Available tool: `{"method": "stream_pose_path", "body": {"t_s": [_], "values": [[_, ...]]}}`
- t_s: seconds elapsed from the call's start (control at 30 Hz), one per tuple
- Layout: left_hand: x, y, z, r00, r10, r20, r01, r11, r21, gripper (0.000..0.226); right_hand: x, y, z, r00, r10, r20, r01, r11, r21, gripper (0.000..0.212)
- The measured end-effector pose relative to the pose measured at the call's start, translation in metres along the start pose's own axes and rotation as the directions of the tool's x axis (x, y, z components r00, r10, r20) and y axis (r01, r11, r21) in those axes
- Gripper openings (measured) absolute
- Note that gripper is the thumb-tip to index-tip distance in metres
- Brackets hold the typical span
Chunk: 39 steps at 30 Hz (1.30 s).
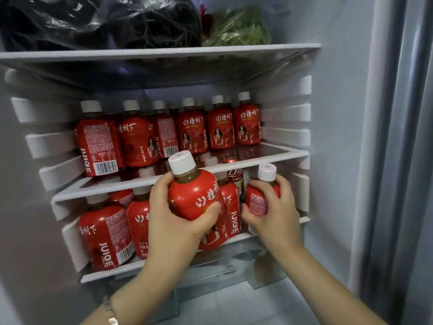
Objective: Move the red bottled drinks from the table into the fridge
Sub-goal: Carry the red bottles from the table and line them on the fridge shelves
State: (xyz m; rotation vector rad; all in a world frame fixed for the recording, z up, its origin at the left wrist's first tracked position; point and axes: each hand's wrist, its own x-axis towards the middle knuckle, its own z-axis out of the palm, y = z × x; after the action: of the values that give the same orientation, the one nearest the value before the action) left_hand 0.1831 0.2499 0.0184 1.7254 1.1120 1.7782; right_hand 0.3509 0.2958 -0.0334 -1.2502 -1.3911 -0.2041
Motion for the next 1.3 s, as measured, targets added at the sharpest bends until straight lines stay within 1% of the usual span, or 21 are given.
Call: {"method": "stream_pose_path", "body": {"t_s": [0.07, 0.1, 0.2, 0.33, 0.43, 0.47, 0.5, 0.53, 0.6, 0.67, 0.73, 0.87, 0.93, 1.0, 1.03, 1.1, 1.13, 1.17, 1.2, 1.27, 1.3], "values": [[0.002, -0.003, -0.002, 1.0, -0.011, 0.009, 0.011, 1.0, 0.018, 0.073, 0.001, 0.0, -0.002, 0.999, -0.03, 0.021, 0.03, 1.0, 0.009, 0.05], [0.002, -0.005, -0.003, 1.0, -0.022, 0.012, 0.022, 1.0, 0.022, 0.073, 0.002, 0.0, -0.003, 0.998, -0.037, 0.058, 0.037, 0.999, -0.005, 0.05], [0.001, -0.007, -0.001, 0.999, -0.038, 0.037, 0.037, 0.999, 0.014, 0.07, 0.012, 0.002, -0.005, 0.983, 0.024, 0.181, -0.011, 0.997, -0.074, 0.051], [-0.002, -0.008, 0.0, 0.998, -0.02, 0.065, 0.018, 0.999, 0.026, 0.066, 0.017, 0.007, 0.008, 0.981, 0.039, 0.191, -0.021, 0.995, -0.093, 0.053], [0.0, -0.009, 0.0, 0.998, -0.035, 0.047, 0.033, 0.999, 0.032, 0.069, 0.015, 0.018, 0.018, 0.977, 0.024, 0.212, -0.015, 0.999, -0.04, 0.057], [0.0, -0.01, 0.0, 0.998, -0.04, 0.042, 0.039, 0.999, 0.03, 0.07, 0.014, 0.021, 0.022, 0.963, 0.044, 0.264, -0.038, 0.999, -0.027, 0.063], [0.001, -0.01, 0.0, 0.998, -0.043, 0.039, 0.042, 0.999, 0.027, 0.069, 0.014, 0.024, 0.025, 0.935, 0.1, 0.339, -0.091, 0.995, -0.043, 0.07], [0.001, -0.011, -0.001, 0.998, -0.043, 0.038, 0.043, 0.999, 0.022, 0.068, 0.015, 0.026, 0.029, 0.896, 0.17, 0.411, -0.146, 0.985, -0.091, 0.075], [0.001, -0.012, -0.003, 0.998, -0.046, 0.035, 0.045, 0.999, 0.023, 0.07, 0.019, 0.029, 0.036, 0.828, 0.275, 0.489, -0.214, 0.96, -0.179, 0.079], [0.001, -0.012, -0.005, 0.998, -0.051, 0.038, 0.05, 0.998, 0.032, 0.074, 0.027, 0.031, 0.04, 0.794, 0.337, 0.507, -0.278, 0.942, -0.19, 0.069], [0.0, -0.012, -0.007, 0.998, -0.057, 0.038, 0.056, 0.998, 0.022, 0.074, 0.038, 0.032, 0.044, 0.788, 0.384, 0.482, -0.339, 0.923, -0.181, 0.054], [-0.003, -0.013, -0.009, 0.997, -0.076, 0.031, 0.076, 0.997, -0.003, 0.072, 0.05, 0.025, 0.047, 0.768, 0.451, 0.455, -0.379, 0.892, -0.246, 0.055], [-0.006, -0.014, -0.007, 0.995, -0.078, 0.056, 0.078, 0.997, 0.014, 0.073, 0.05, 0.025, 0.043, 0.747, 0.473, 0.468, -0.412, 0.881, -0.233, 0.058], [-0.009, -0.016, -0.004, 0.993, -0.073, 0.097, 0.069, 0.997, 0.046, 0.073, 0.047, 0.02, 0.034, 0.771, 0.492, 0.404, -0.498, 0.862, -0.099, 0.061], [-0.01, -0.016, -0.002, 0.991, -0.067, 0.119, 0.061, 0.997, 0.056, 0.072, 0.043, 0.013, 0.027, 0.807, 0.495, 0.323, -0.53, 0.848, 0.023, 0.059], [-0.013, -0.014, 0.004, 0.987, -0.057, 0.153, 0.047, 0.996, 0.072, 0.07, 0.033, -0.011, 0.009, 0.871, 0.457, 0.179, -0.491, 0.807, 0.327, 0.045], [-0.014, -0.013, 0.007, 0.984, -0.044, 0.171, 0.03, 0.996, 0.082, 0.071, 0.028, -0.024, -0.002, 0.896, 0.409, 0.171, -0.439, 0.766, 0.47, 0.034], [-0.015, -0.012, 0.013, 0.981, -0.025, 0.191, 0.007, 0.996, 0.093, 0.072, 0.023, -0.035, -0.013, 0.919, 0.337, 0.203, -0.391, 0.722, 0.571, 0.027], [-0.016, -0.01, 0.018, 0.98, 0.001, 0.2, -0.022, 0.994, 0.105, 0.074, 0.019, -0.045, -0.023, 0.932, 0.239, 0.273, -0.361, 0.695, 0.622, 0.028], [-0.016, -0.006, 0.028, 0.978, 0.07, 0.196, -0.091, 0.991, 0.102, 0.073, 0.016, -0.057, -0.037, 0.898, 0.077, 0.433, -0.364, 0.683, 0.633, 0.037], [-0.017, -0.004, 0.034, 0.976, 0.102, 0.194, -0.12, 0.989, 0.085, 0.071, 0.015, -0.059, -0.042, 0.875, 0.043, 0.483, -0.382, 0.674, 0.632, 0.041]]}}
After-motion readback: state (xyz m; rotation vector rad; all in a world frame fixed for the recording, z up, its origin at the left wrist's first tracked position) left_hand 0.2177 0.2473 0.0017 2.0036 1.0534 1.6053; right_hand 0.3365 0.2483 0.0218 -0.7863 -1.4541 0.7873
